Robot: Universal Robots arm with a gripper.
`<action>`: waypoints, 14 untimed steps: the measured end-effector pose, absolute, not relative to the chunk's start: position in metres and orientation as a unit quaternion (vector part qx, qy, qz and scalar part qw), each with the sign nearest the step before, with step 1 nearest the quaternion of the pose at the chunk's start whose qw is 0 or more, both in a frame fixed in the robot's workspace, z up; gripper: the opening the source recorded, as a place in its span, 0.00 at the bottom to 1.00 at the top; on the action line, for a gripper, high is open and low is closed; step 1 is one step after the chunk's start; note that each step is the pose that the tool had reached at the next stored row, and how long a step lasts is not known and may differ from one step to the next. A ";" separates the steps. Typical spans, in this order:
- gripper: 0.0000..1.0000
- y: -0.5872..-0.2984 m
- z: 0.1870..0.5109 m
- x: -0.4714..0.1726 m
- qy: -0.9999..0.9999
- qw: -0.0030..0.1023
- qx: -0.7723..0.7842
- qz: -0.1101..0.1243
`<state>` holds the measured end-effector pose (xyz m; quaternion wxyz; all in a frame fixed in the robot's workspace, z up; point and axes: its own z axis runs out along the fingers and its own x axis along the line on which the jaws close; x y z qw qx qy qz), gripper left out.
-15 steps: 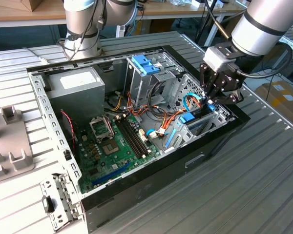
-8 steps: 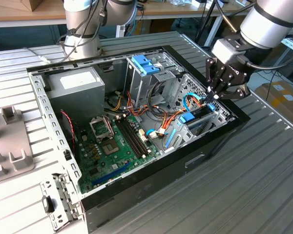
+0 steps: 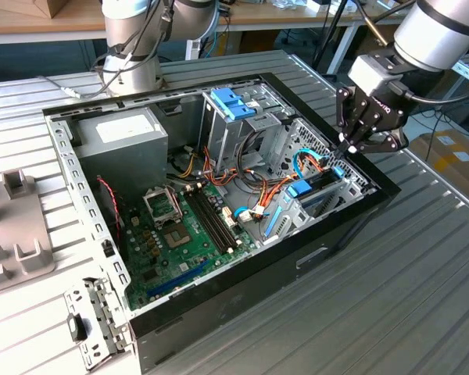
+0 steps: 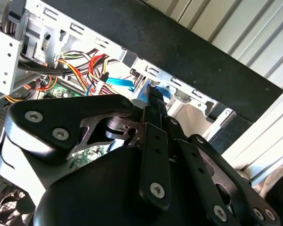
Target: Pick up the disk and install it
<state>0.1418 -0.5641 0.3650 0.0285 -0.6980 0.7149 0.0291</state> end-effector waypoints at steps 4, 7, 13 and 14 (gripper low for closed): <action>0.11 -0.564 0.365 0.142 0.715 0.029 -0.698 0.029; 0.11 -0.564 0.365 0.142 0.715 0.029 -0.698 0.029; 0.11 -0.564 0.365 0.142 0.715 0.029 -0.698 0.029; 0.24 -0.564 0.365 0.143 0.715 0.029 -0.698 0.029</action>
